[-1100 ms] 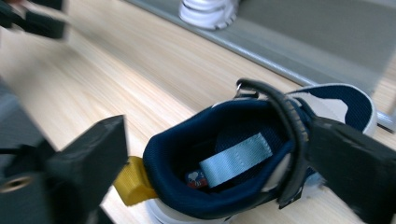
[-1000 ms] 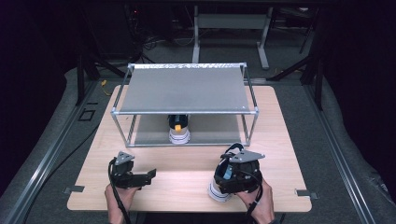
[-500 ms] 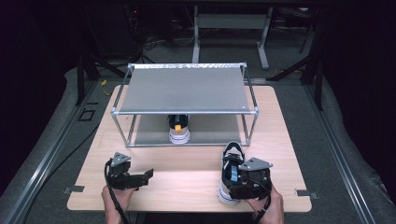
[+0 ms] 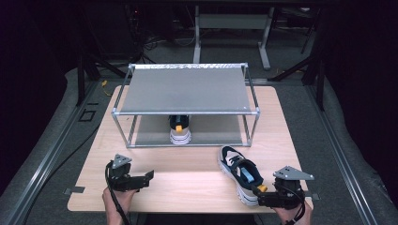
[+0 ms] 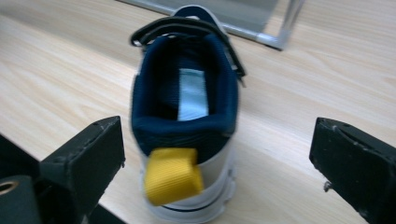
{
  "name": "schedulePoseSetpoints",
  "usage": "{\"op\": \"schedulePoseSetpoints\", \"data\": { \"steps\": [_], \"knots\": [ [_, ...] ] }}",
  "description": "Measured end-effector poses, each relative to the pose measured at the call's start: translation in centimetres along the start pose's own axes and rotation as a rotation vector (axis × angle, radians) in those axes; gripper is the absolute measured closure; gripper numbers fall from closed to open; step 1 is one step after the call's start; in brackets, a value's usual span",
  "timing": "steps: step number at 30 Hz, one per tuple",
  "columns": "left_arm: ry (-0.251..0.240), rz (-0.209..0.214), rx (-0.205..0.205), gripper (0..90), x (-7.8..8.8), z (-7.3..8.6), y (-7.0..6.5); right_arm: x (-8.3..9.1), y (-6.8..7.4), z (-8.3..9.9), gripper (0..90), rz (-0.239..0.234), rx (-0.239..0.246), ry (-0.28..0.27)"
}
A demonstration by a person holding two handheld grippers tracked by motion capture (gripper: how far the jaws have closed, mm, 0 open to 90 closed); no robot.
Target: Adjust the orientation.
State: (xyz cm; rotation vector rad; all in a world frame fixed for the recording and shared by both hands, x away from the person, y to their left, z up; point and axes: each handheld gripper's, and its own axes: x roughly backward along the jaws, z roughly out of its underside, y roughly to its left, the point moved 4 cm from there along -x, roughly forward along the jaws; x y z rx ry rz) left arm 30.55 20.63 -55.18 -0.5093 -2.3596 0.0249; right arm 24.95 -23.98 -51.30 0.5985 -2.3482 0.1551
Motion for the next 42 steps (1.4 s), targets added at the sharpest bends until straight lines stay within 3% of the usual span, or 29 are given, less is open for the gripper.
{"op": "schedulePoseSetpoints", "data": {
  "steps": [7, 18, 27, 33, 42],
  "knots": [
    [0.003, 0.0, -0.008, 0.0, -0.1, 0.0, -0.2, -2.2, 1.3, 0.1, 0.0, -0.042, -0.005, -0.004],
    [0.001, -0.004, -0.011, 0.0, -0.1, 0.1, -0.2, -4.6, 1.5, 0.5, 0.0, -0.008, -0.033, 0.012],
    [0.003, 0.0, -0.005, 0.0, -0.4, 0.3, -0.2, -5.2, 1.5, 0.7, 3.5, -0.003, -0.053, 0.001],
    [-0.002, 0.002, -0.009, 0.0, -0.2, 0.2, -0.1, -5.4, 1.5, 0.8, 13.6, 0.007, -0.053, -0.001],
    [-0.011, 0.0, -0.008, 0.0, -0.1, 0.0, 0.0, -5.4, 1.6, 0.8, 18.6, 0.013, -0.042, -0.001]
  ]
}}
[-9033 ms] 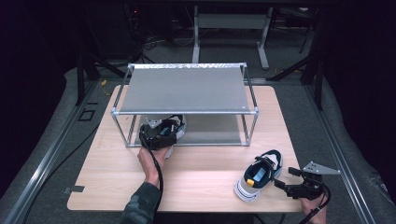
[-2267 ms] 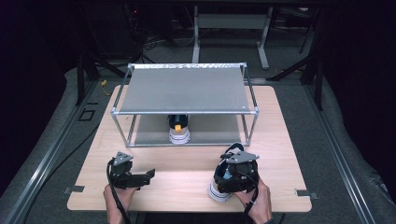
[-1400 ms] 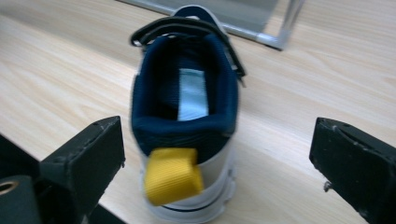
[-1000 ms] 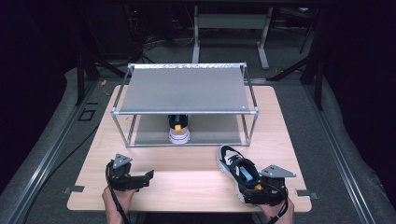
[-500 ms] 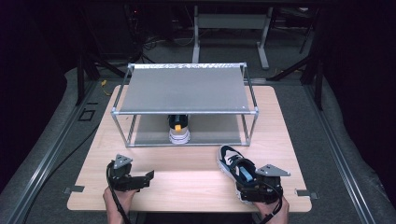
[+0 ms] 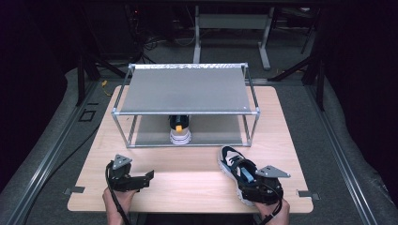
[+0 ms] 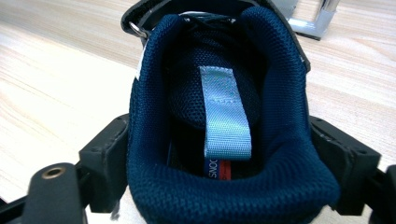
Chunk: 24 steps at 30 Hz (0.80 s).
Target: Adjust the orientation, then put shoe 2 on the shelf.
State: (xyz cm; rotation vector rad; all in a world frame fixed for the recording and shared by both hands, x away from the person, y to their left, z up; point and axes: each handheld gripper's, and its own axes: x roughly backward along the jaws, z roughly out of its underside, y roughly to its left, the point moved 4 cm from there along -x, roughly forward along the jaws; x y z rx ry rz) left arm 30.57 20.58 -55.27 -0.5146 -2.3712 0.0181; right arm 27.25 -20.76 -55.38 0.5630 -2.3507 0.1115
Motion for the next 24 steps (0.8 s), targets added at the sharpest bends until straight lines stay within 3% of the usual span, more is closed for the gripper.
{"op": "schedulePoseSetpoints", "data": {
  "steps": [10, 19, 24],
  "knots": [
    [-0.013, -0.001, -0.01, 0.0, 0.29, -0.07, 0.06, 0.31, -0.04, 0.13, 27.7, 0.017, 0.016, -0.009],
    [-0.018, -0.001, -0.009, 0.0, 0.64, 0.27, 0.39, 0.52, 0.03, 0.29, 33.1, -0.015, 0.024, -0.043],
    [-0.021, -0.004, -0.012, 0.0, 0.67, 0.15, 0.34, 0.94, 0.32, 0.05, 33.7, -0.008, 0.039, -0.071]
  ]
}}
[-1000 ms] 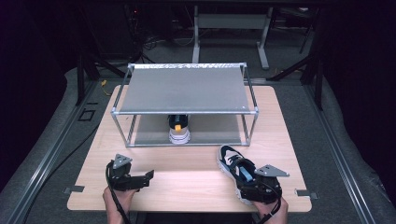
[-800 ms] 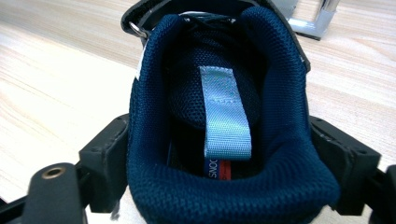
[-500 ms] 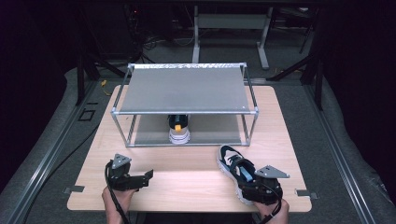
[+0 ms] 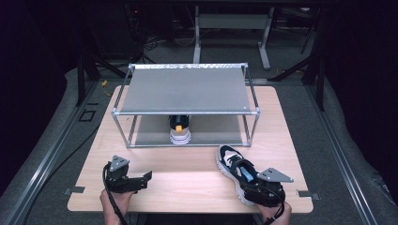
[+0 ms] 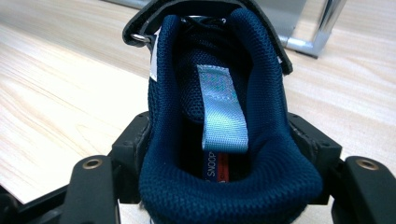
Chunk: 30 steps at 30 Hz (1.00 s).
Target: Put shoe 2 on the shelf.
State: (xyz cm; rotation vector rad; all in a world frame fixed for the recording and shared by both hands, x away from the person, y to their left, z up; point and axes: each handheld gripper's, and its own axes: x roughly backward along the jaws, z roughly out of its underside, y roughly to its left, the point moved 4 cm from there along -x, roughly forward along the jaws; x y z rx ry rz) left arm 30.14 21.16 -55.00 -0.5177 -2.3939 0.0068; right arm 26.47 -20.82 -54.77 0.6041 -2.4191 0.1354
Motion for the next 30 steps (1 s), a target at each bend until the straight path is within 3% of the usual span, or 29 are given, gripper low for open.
{"op": "schedulePoseSetpoints", "data": {
  "steps": [4, 6, 7, 9, 10, 11, 12, 14, 30],
  "knots": [
    [-0.003, -0.001, -0.001, 0.0, 0.1, -0.1, 0.0, 0.5, 0.1, -0.5, 33.8, 0.007, 0.01, -0.011],
    [-0.004, -0.003, -0.003, 0.0, 0.2, -0.1, 0.0, 0.7, 0.1, -0.7, 33.7, -0.017, 0.014, -0.026],
    [-0.005, -0.004, -0.004, 0.0, 0.2, -0.1, 0.0, 0.9, 0.2, -0.8, 33.7, 0.018, 0.015, -0.014],
    [-0.005, -0.003, -0.002, 0.0, 0.2, -0.1, 0.0, 0.9, 0.2, -1.2, 33.7, -0.012, 0.023, -0.036],
    [-0.001, -0.006, -0.004, 0.0, 0.2, -0.1, -0.1, 1.1, 0.2, -1.3, 33.7, 0.036, 0.027, -0.02],
    [0.0, -0.011, -0.004, 0.0, 0.2, -0.1, -0.1, 1.1, 0.2, -1.5, 33.6, 0.038, 0.027, -0.021],
    [0.003, -0.016, -0.002, 0.0, 0.3, -0.1, 0.0, 1.0, 0.3, -1.7, 33.7, -0.024, 0.023, -0.044],
    [-0.002, -0.019, 0.001, 0.0, 0.3, -0.1, 0.0, 1.0, 0.2, -2.1, 33.6, 0.016, 0.029, -0.034],
    [-0.004, -0.012, -0.007, 0.0, 0.5, 0.0, -0.2, -0.4, 0.3, -5.1, 33.4, 0.014, 0.037, -0.054]
  ]
}}
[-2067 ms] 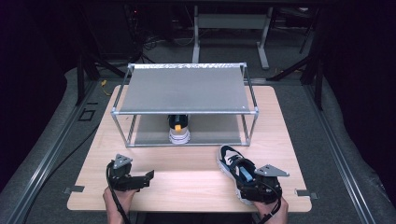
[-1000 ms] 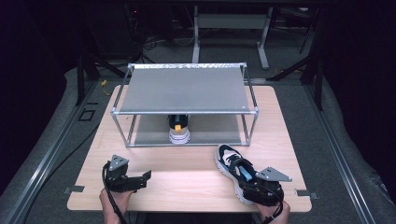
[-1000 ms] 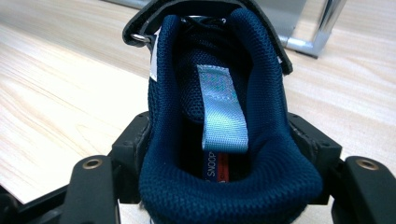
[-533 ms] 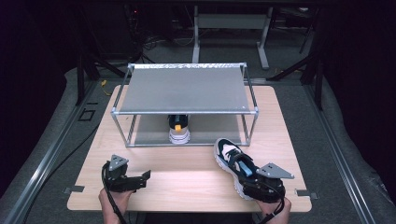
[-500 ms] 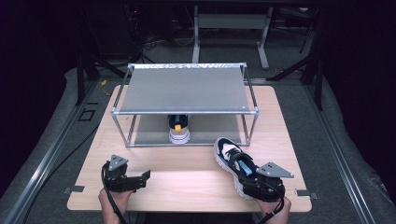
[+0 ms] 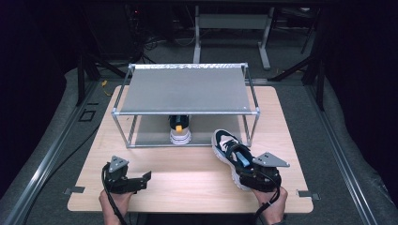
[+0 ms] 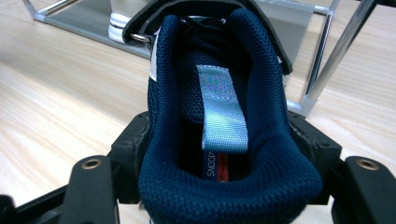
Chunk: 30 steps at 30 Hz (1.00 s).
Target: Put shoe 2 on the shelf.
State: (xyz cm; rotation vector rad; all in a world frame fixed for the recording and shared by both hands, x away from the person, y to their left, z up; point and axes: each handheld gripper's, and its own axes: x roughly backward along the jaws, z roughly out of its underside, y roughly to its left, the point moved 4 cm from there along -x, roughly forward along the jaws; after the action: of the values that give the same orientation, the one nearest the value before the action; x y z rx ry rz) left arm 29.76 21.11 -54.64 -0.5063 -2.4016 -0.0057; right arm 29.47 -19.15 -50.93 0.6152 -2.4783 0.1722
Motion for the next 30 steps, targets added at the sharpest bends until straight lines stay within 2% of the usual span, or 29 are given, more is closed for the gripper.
{"op": "schedulePoseSetpoints", "data": {
  "steps": [17, 23, 30],
  "knots": [
    [-0.004, -0.001, -0.002, 0.0, 0.2, -0.2, 0.1, -3.9, 0.3, -2.6, 33.4, 0.004, 0.024, 0.039],
    [-0.002, -0.006, -0.006, 0.0, 0.2, -0.1, 0.2, -5.3, 0.4, -3.4, 33.4, 0.01, 0.004, 0.047],
    [0.007, 0.004, -0.01, 0.0, -0.1, 0.2, -0.1, -7.5, 0.5, -4.4, 33.1, 0.03, -0.009, 0.086]
  ]
}}
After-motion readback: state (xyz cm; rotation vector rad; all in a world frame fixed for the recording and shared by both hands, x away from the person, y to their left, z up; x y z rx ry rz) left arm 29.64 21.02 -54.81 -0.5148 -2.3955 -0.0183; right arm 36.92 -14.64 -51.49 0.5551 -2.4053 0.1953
